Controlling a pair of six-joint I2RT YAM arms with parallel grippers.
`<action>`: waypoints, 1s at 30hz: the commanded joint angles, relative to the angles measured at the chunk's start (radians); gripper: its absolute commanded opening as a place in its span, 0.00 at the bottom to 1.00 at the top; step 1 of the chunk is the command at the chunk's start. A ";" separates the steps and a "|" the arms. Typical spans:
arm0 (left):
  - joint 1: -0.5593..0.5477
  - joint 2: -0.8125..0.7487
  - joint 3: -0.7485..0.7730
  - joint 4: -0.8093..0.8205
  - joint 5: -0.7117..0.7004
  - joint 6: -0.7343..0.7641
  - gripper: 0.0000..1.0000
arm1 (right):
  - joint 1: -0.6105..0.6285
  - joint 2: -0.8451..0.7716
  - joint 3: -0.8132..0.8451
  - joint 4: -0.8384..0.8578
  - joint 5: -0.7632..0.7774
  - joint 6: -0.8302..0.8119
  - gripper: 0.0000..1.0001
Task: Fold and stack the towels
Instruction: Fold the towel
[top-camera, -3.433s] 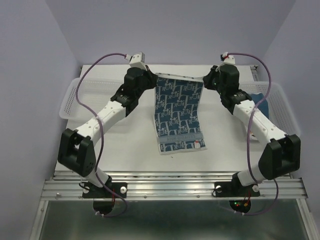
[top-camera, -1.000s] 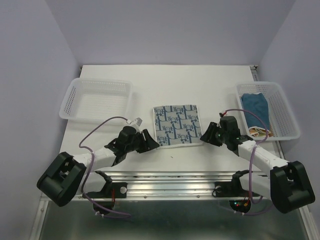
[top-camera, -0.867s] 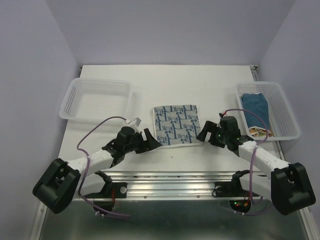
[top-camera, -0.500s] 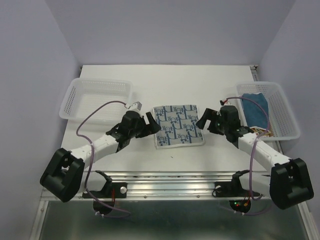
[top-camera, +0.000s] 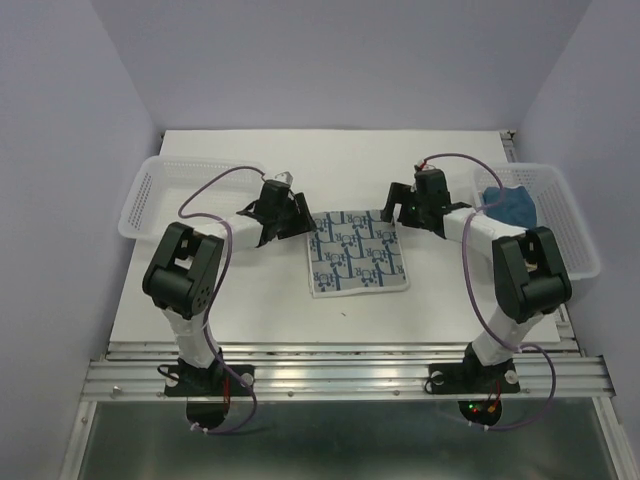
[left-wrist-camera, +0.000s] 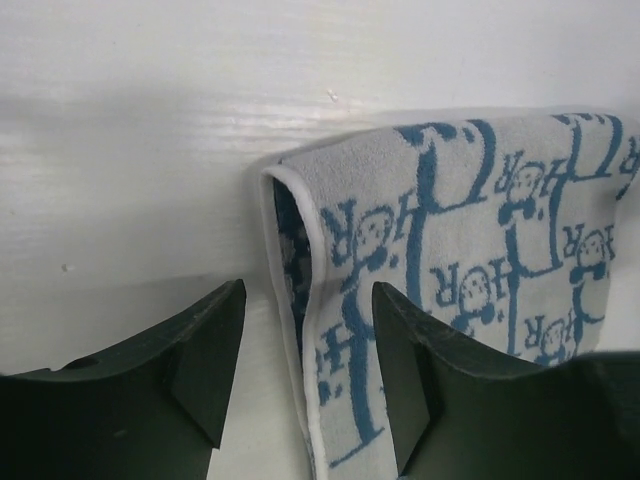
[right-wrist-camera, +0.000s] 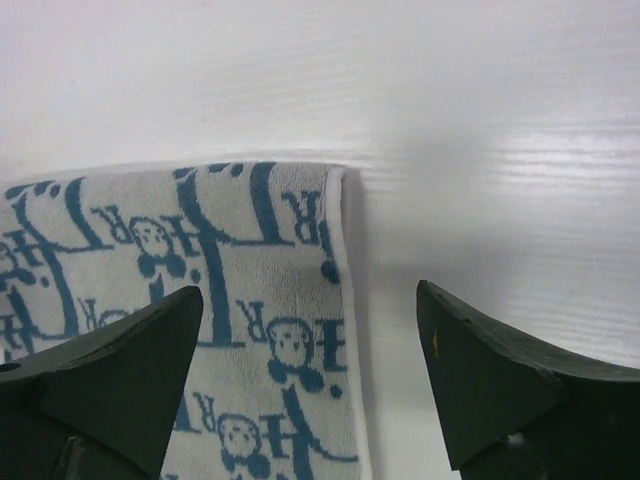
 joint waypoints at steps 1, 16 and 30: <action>0.027 0.058 0.104 -0.026 0.017 0.058 0.61 | -0.022 0.066 0.120 0.018 0.017 -0.052 0.88; 0.035 0.240 0.265 -0.063 0.029 0.072 0.08 | -0.062 0.318 0.309 -0.004 -0.099 -0.086 0.41; 0.032 0.020 0.086 0.071 0.123 0.043 0.00 | -0.062 0.077 0.119 0.097 -0.254 -0.041 0.01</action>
